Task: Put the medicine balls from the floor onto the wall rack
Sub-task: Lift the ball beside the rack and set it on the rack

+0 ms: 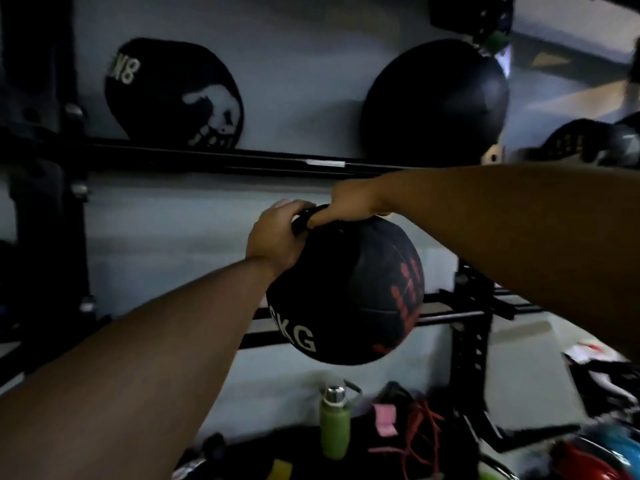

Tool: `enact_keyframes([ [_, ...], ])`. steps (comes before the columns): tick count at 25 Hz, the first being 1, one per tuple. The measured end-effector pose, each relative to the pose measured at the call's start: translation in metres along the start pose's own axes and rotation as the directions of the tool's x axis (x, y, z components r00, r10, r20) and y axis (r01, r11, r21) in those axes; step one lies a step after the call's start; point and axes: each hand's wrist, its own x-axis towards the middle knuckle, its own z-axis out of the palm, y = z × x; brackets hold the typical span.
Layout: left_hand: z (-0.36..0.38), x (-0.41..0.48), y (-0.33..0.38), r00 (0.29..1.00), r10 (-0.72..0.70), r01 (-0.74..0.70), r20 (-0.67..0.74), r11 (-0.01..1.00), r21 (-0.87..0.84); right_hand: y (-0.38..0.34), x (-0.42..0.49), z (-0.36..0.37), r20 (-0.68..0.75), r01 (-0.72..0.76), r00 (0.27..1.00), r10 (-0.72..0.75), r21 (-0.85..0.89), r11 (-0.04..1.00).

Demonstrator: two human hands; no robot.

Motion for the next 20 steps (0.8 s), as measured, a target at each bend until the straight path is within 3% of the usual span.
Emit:
enact_keyframes([
  [3, -0.004, 0.023, -0.052, 0.997, -0.065, 0.062, 0.028, 0.992, 0.114, -0.008, 0.075, 0.034, -0.008, 0.031, 0.999, -0.031, 0.001, 1.0],
  [9, 0.014, 0.06, -0.189, 0.964, -0.265, 0.25, 0.008, 0.92, 0.303, -0.05, 0.222, 0.097, -0.015, 0.075, 0.997, -0.074, 0.31, 0.948],
  [12, 0.018, 0.053, -0.236, 0.926, -0.377, 0.347, 0.018, 0.869, 0.353, -0.078, 0.269, 0.117, -0.034, 0.157, 0.988, -0.153, 0.253, 0.955],
  [16, 0.024, 0.066, -0.258, 0.886, -0.463, 0.42, 0.012, 0.816, 0.397, -0.087, 0.3, 0.121, -0.039, 0.264, 0.964, -0.262, 0.22, 0.939],
  [20, 0.031, 0.063, -0.241, 0.876, -0.481, 0.456, -0.038, 0.798, 0.395, -0.059, 0.291, 0.122, -0.12, 0.31, 0.951, -0.286, 0.354, 0.882],
])
